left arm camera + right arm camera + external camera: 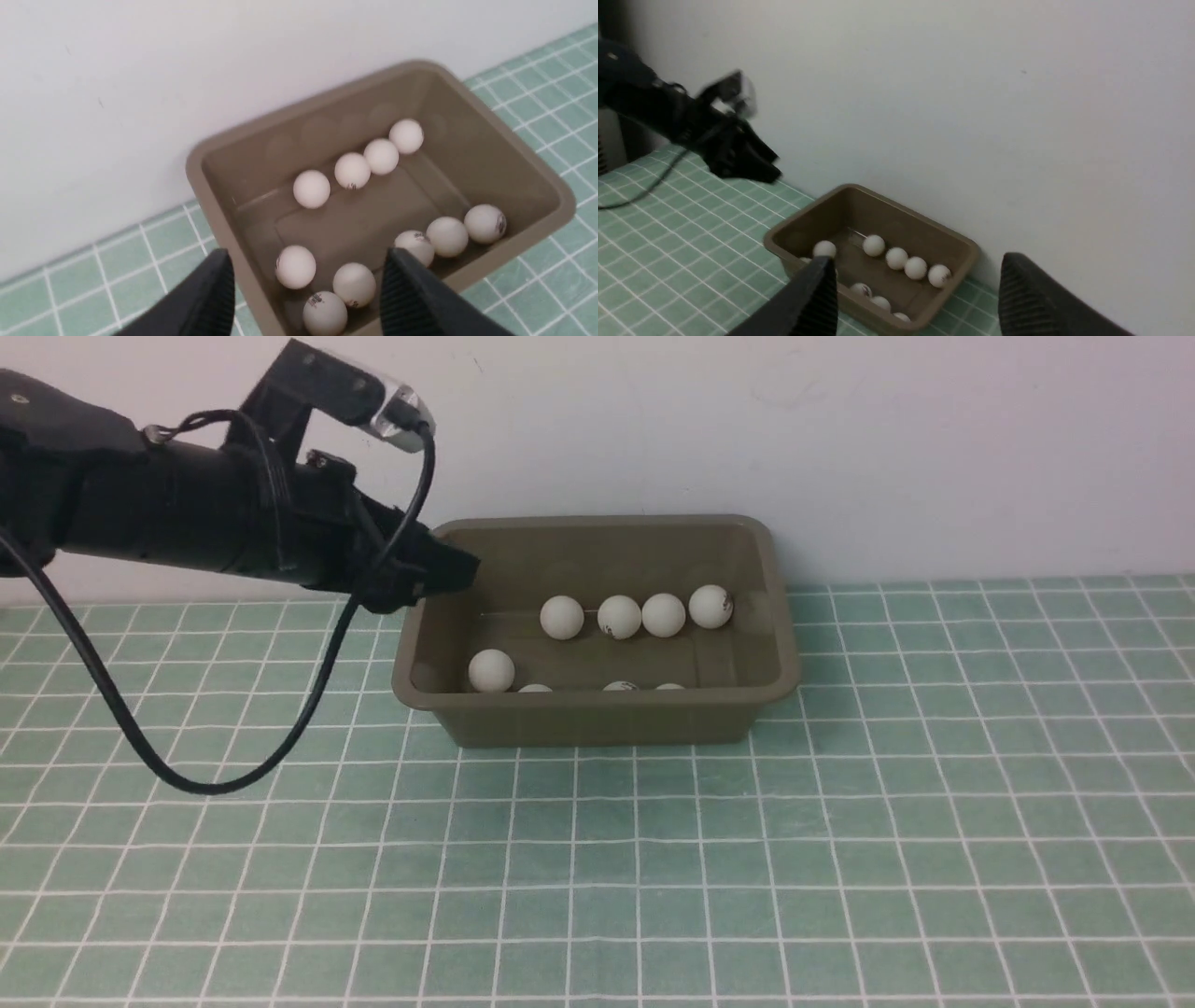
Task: Put the table tennis balls in the box on the green coffee tablecloth.
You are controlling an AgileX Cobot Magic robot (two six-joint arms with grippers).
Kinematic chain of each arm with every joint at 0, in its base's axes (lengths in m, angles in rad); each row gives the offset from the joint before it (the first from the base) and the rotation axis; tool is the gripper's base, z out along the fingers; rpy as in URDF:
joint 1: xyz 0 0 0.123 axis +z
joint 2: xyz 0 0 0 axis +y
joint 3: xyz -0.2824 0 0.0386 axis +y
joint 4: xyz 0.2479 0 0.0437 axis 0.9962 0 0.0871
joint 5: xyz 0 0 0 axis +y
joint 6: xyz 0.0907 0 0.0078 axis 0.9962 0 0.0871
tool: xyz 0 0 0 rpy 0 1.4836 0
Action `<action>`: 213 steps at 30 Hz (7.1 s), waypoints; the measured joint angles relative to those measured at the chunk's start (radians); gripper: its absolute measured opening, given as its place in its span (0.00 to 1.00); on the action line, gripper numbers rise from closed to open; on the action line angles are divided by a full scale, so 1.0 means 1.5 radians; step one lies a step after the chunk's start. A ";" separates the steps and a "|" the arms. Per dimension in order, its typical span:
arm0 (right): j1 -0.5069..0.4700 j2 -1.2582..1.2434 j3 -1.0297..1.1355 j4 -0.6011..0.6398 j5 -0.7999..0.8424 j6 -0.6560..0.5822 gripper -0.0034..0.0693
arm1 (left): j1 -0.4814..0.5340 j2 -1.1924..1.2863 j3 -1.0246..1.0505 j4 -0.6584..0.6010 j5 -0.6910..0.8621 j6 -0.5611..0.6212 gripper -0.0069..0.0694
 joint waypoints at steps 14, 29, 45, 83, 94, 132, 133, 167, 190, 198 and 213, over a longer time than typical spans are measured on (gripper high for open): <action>0.000 -0.030 0.402 0.068 -0.480 0.002 0.64 | 0.001 -0.121 0.000 0.020 0.071 -0.017 0.44; 0.000 -0.030 0.511 0.071 -0.482 0.002 0.64 | 0.001 -0.121 0.000 0.021 0.091 -0.018 0.32; 0.000 -0.058 0.569 0.073 -0.398 0.002 0.64 | 0.001 -0.121 0.000 0.024 0.141 -0.018 0.32; -0.334 -0.345 0.752 0.111 -0.383 0.004 0.64 | 0.001 -0.121 0.000 -0.023 0.224 -0.016 0.32; -0.363 -0.348 0.752 0.067 -0.383 0.004 0.64 | 0.001 -0.121 0.000 -0.044 0.233 -0.010 0.32; -0.363 -0.348 0.752 0.052 -0.383 0.004 0.64 | -0.112 -0.139 -0.010 -0.482 0.141 0.465 0.32; -0.363 -0.348 0.752 0.052 -0.383 0.004 0.64 | -0.125 -0.148 -0.010 -0.468 0.139 0.467 0.32; -0.363 -0.348 0.752 0.050 -0.383 0.005 0.64 | -0.170 -0.347 0.359 0.637 -0.148 -0.663 0.32; -0.363 -0.348 0.752 0.048 -0.382 0.007 0.64 | -0.124 -0.979 0.850 0.539 -0.151 -0.626 0.32; -0.363 -0.348 0.752 0.048 -0.382 0.007 0.64 | -0.124 -0.979 0.852 0.537 -0.159 -0.619 0.32; -0.363 -0.348 0.752 0.048 -0.382 0.007 0.64 | -0.118 -0.979 0.852 0.547 -0.161 -0.616 0.32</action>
